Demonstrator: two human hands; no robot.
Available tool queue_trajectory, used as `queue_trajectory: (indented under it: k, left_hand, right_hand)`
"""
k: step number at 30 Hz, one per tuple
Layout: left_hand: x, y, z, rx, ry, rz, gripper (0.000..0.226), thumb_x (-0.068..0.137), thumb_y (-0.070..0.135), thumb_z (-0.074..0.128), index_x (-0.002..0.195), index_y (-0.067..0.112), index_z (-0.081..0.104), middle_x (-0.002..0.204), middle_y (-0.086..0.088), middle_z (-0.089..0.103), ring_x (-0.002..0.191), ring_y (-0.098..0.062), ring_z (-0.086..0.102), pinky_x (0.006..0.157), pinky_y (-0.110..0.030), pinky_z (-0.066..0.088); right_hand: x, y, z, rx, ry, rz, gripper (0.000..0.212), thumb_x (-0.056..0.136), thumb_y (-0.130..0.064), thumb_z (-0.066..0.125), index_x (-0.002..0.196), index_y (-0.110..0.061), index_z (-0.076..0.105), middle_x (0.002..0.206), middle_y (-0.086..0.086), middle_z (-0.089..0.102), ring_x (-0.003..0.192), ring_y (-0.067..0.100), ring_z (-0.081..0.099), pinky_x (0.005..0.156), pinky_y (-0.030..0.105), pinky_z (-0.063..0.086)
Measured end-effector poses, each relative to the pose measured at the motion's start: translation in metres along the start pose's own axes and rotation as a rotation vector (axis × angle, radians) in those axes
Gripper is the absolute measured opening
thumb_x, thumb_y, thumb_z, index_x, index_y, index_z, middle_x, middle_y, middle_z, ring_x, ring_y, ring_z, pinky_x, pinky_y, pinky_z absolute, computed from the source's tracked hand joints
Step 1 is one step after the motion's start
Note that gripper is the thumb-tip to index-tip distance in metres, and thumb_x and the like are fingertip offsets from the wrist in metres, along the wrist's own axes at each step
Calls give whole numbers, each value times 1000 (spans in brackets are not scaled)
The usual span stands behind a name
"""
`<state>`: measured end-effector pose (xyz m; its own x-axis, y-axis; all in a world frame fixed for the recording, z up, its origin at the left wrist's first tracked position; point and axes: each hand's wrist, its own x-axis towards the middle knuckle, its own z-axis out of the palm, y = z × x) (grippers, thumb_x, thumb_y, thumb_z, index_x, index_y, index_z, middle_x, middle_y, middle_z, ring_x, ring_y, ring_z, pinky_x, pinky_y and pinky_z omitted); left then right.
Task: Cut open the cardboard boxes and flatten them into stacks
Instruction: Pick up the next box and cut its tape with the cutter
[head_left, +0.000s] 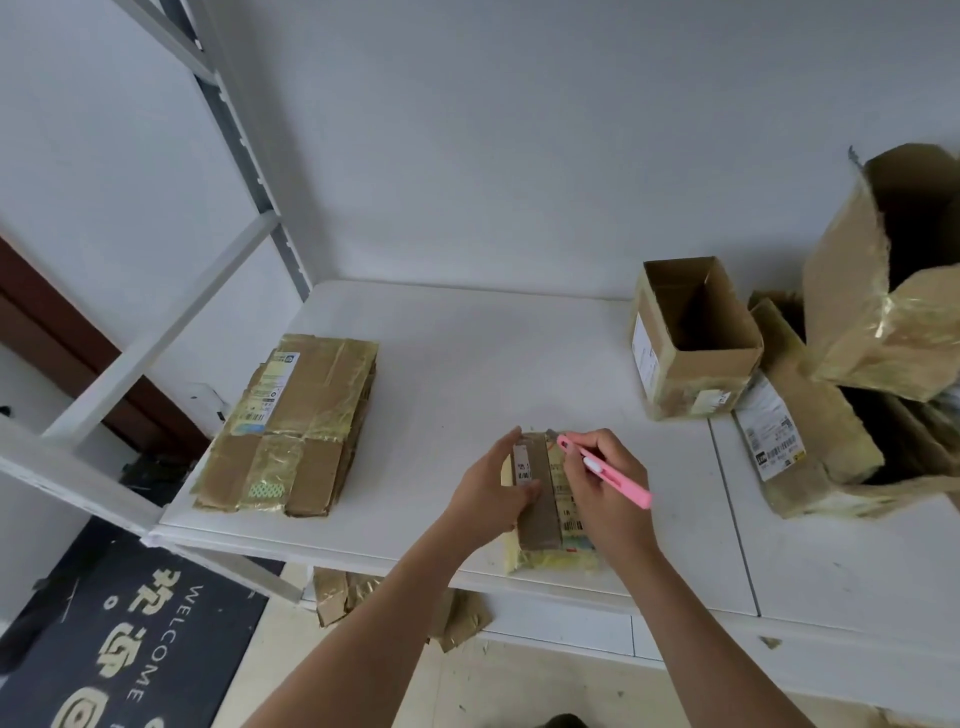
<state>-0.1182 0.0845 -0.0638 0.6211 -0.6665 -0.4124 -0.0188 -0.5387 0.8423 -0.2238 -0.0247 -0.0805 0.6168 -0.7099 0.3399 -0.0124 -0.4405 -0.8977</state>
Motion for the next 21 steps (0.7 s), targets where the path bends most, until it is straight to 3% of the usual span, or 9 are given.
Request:
queue_trajectory:
  k: [6,13,21]
  left_hand:
    - [-3,2,0,28,-2,10,67,95,19,59,150,39,28,143,1,43,106,-24,59,68,-40,62]
    - [-5,4,0,55,6,20,67,95,19,60,151,36,27,146,1,41,101,-22,59,63,-35,60]
    - [-6,7,3,22,29,12,67,95,14,59,151,33,28,142,-3,44,93,-26,64,44,-24,52]
  right_hand:
    - [-2,0,4,-22,29,-9,5,93,-8,64,95,-4,66,91,1,72,87,5,69,72,19,56]
    - [-3,0,7,-56,44,-47,4,92,-7,64,93,-3,65,90,4,72,85,10,70,71,21,57]
    - [4,-8,6,-183,-103,-51,3,92,-4,62,90,-3,60,82,10,66,75,19,64,60,21,51]
